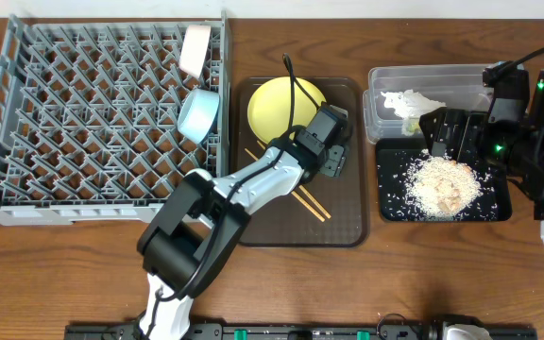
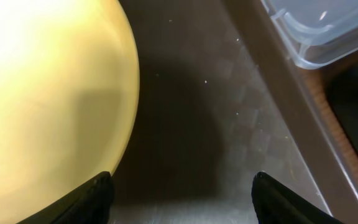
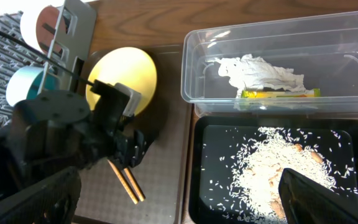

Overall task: Sort waste into correct bins and load items into the dishwasher
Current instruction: 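Grasp yellow plate edge with left gripper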

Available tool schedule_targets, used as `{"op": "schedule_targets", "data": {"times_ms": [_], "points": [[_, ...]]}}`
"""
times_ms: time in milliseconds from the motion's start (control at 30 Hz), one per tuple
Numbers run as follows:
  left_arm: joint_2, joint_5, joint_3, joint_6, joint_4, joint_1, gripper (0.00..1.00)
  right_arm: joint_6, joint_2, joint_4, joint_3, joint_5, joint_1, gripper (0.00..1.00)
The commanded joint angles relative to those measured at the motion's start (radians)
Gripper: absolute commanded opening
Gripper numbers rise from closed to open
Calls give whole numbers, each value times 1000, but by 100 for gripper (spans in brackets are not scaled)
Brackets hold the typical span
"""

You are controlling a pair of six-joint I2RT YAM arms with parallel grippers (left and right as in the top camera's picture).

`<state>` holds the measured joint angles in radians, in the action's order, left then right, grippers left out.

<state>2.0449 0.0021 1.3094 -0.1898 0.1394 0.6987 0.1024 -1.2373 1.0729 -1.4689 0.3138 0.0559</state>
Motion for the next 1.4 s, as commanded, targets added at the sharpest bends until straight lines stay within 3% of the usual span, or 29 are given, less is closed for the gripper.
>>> {"op": "schedule_targets", "data": {"times_ms": [0, 367, 633, 933, 1200, 1367], "points": [[39, 13, 21, -7, -23, -20, 72, 9, -5, -2, -1, -3, 3, 99], [29, 9, 22, -24, -34, -25, 72, 9, -5, -2, -1, -3, 3, 99], [-53, -130, 22, 55, -33, -21, 72, 9, -5, -2, -1, -3, 3, 99], [-36, -146, 22, 93, -34, -26, 72, 9, -5, -2, -1, -3, 3, 99], [15, -142, 22, 74, -37, -65, 72, 8, -5, -2, -1, -3, 3, 99], [19, -62, 22, 34, -38, -75, 72, 9, -5, -2, -1, -3, 3, 99]]}}
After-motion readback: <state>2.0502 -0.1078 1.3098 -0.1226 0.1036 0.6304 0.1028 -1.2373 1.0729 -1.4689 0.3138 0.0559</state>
